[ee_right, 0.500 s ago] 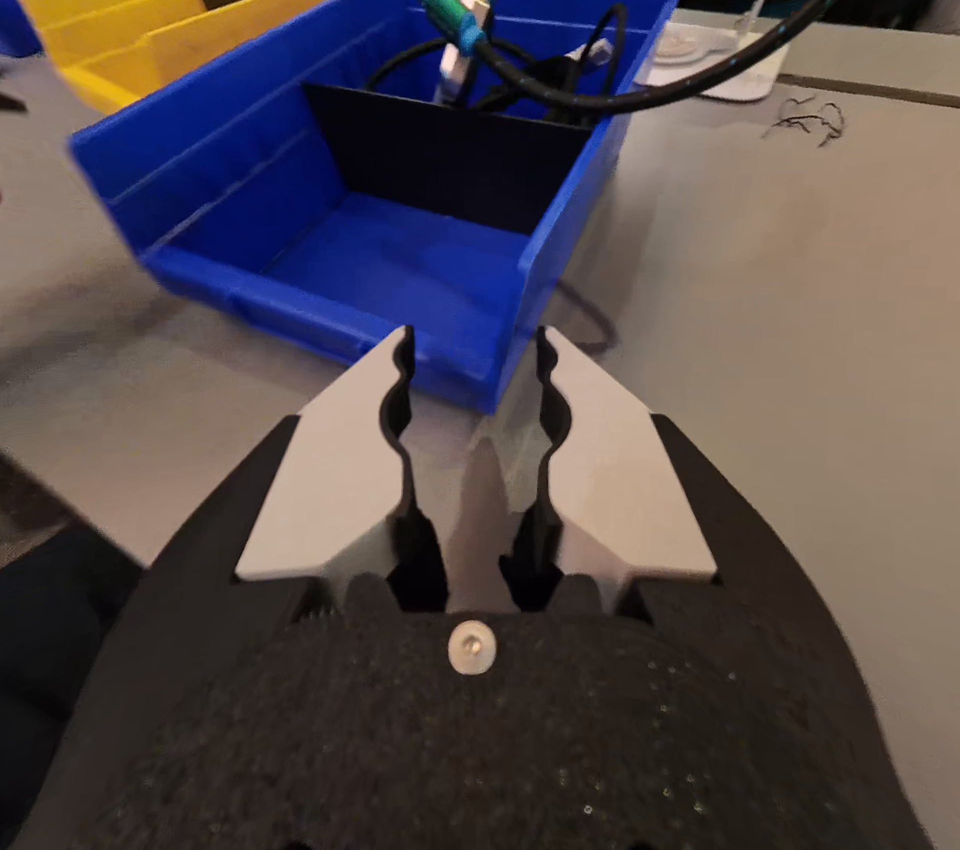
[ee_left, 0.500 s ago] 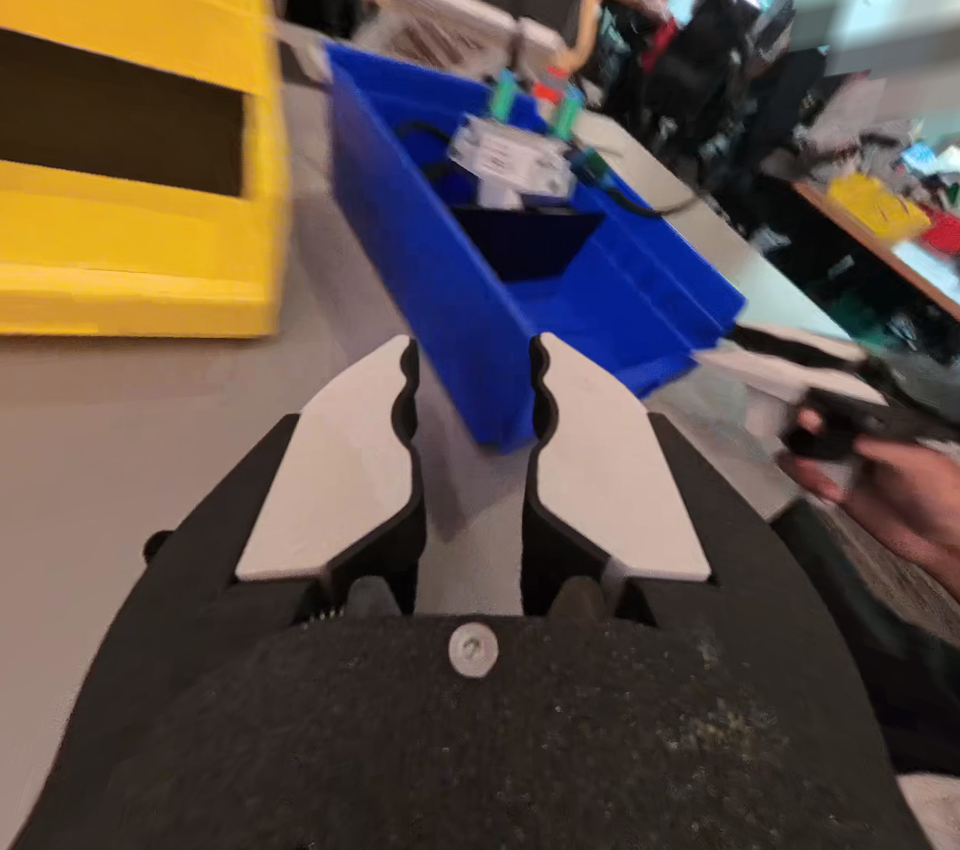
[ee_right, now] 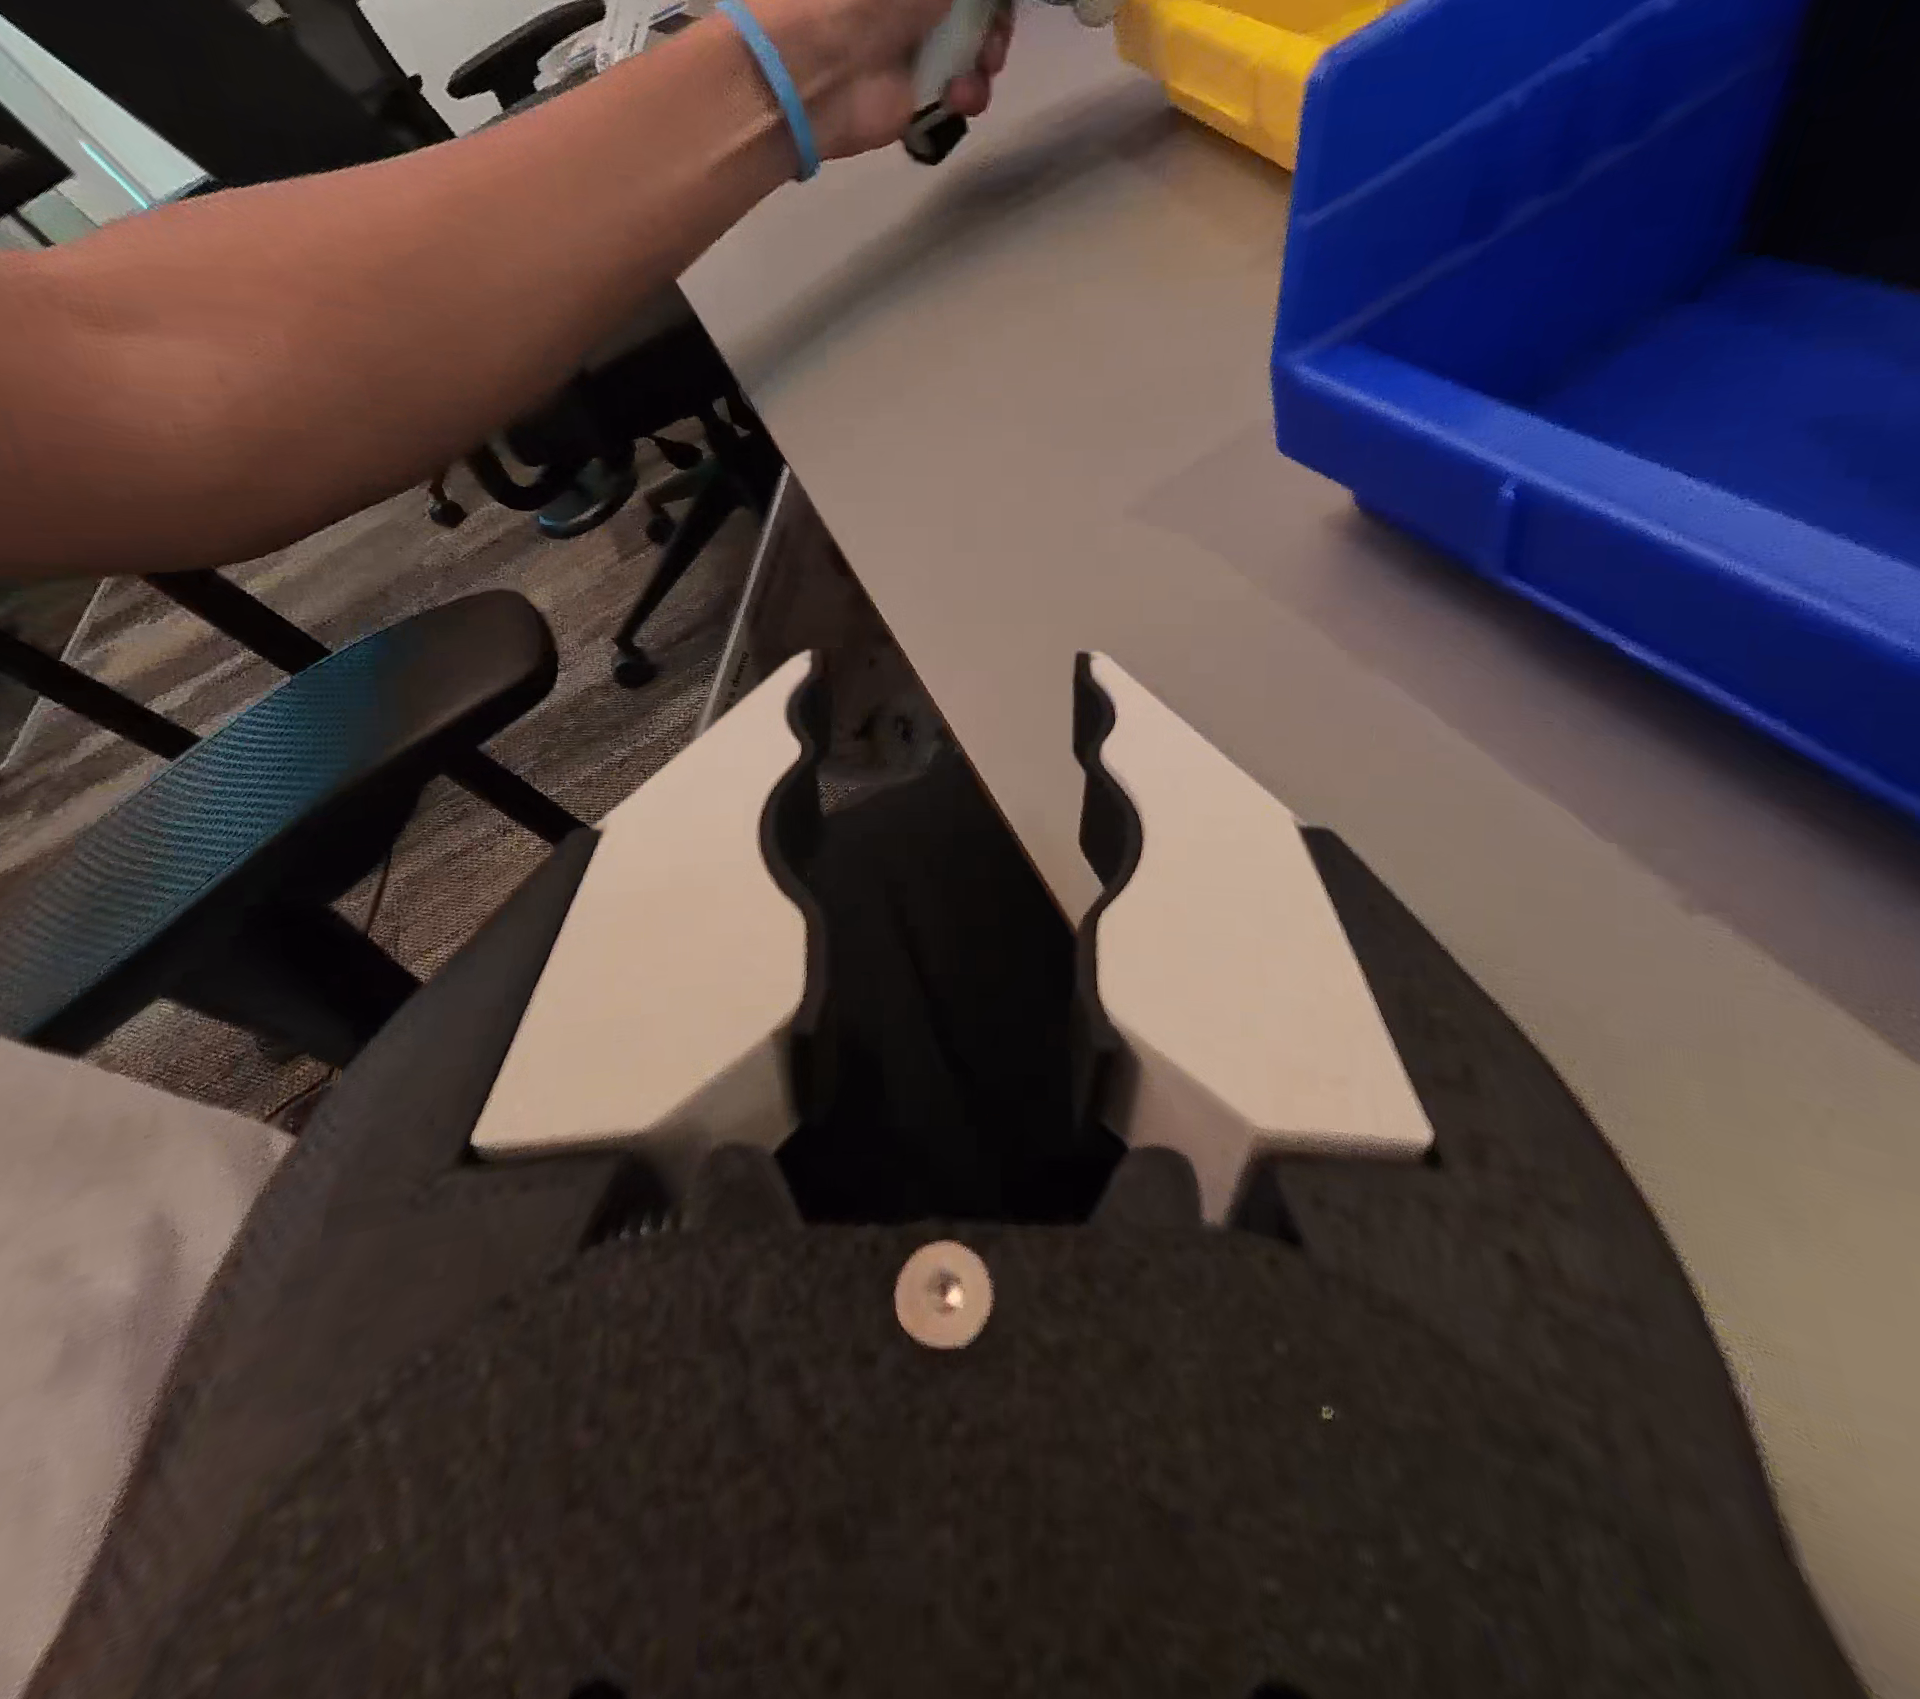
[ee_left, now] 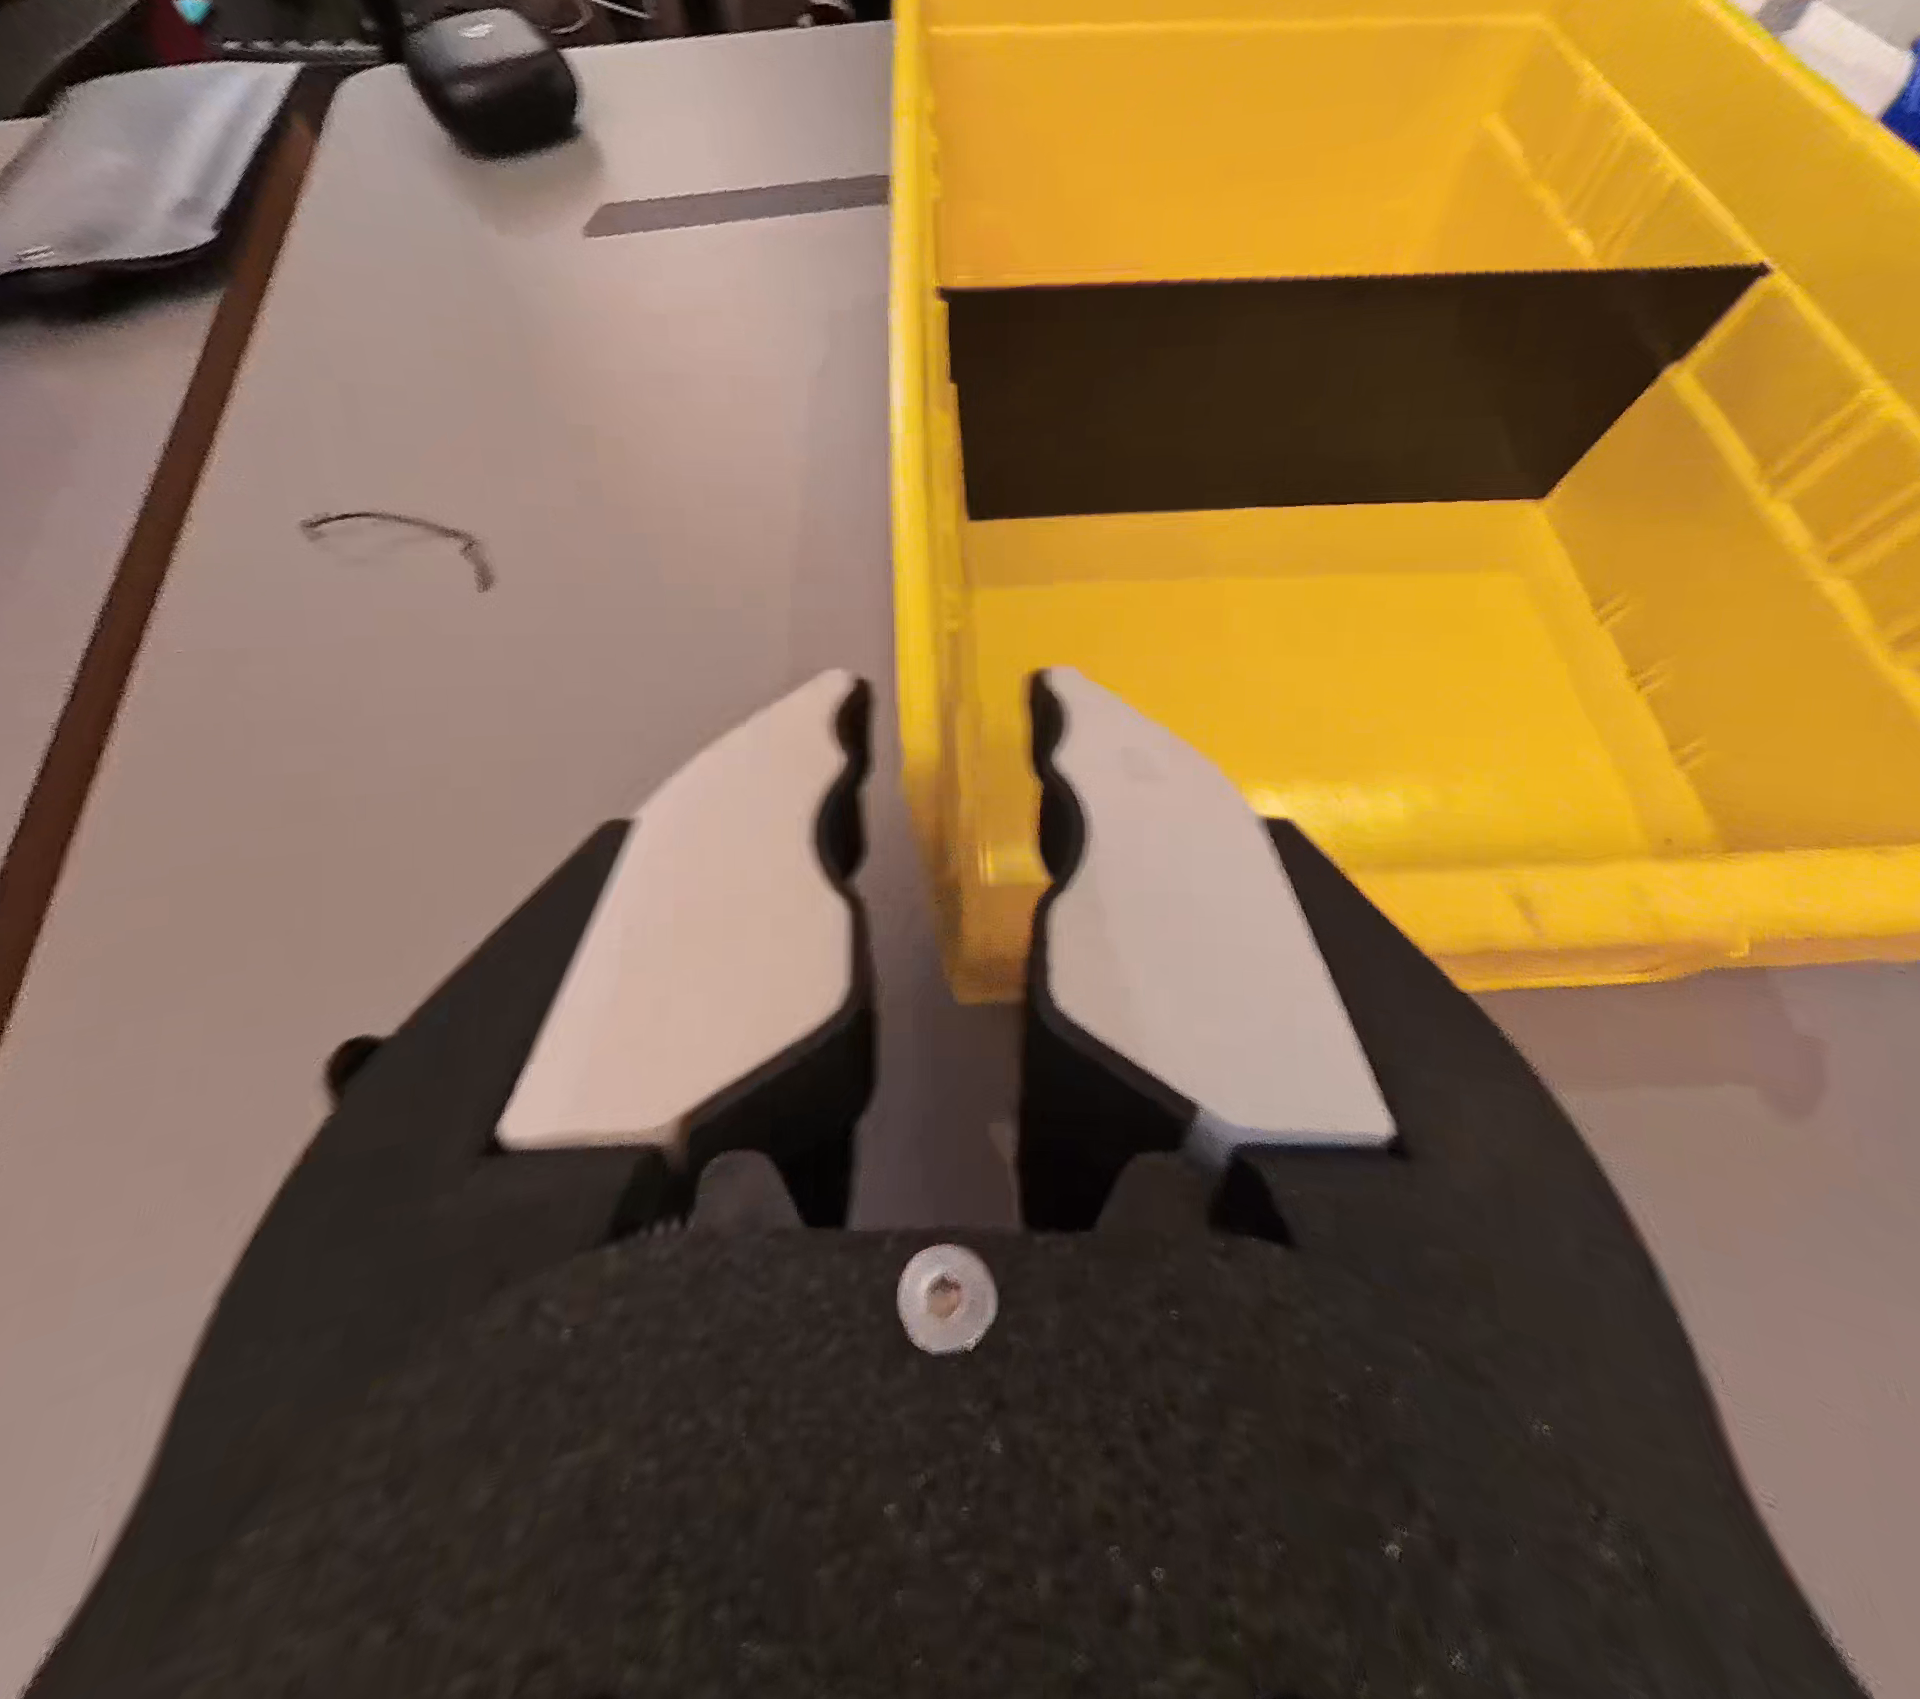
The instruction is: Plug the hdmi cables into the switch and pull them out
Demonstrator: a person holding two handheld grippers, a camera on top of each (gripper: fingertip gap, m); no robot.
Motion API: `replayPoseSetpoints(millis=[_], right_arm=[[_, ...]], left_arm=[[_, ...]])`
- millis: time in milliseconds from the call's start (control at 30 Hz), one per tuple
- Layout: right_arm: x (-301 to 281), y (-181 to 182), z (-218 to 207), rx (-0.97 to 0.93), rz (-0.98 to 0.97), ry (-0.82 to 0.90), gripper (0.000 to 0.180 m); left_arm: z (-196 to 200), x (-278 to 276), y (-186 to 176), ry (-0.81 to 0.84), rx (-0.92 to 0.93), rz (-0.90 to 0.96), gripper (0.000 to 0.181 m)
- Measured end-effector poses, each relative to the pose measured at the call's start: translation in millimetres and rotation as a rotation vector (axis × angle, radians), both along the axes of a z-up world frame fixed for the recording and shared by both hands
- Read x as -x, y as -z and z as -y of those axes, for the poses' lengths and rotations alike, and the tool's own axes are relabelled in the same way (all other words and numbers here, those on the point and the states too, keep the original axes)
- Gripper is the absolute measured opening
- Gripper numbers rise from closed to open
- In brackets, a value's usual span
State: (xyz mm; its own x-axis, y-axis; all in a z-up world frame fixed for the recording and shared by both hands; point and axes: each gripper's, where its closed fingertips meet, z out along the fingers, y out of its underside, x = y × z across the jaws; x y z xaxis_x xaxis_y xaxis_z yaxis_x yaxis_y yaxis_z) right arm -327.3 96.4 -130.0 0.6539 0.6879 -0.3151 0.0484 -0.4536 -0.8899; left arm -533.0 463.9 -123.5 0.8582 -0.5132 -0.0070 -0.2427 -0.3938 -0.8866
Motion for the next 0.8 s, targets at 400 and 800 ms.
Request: replayPoseSetpoints(millis=[400,800], right_arm=[[25.0,-18.5,-84.8,-0.093,0.143,0.244,0.047],[58.9,3.8,-122.0,-0.011,0.285,0.446,0.006]], left_arm=[[124.9,29.9,1.1,-0.24,-0.015,0.097,0.004],[286.6,39.6,-6.1,-0.468,-0.074,-0.027,0.005]])
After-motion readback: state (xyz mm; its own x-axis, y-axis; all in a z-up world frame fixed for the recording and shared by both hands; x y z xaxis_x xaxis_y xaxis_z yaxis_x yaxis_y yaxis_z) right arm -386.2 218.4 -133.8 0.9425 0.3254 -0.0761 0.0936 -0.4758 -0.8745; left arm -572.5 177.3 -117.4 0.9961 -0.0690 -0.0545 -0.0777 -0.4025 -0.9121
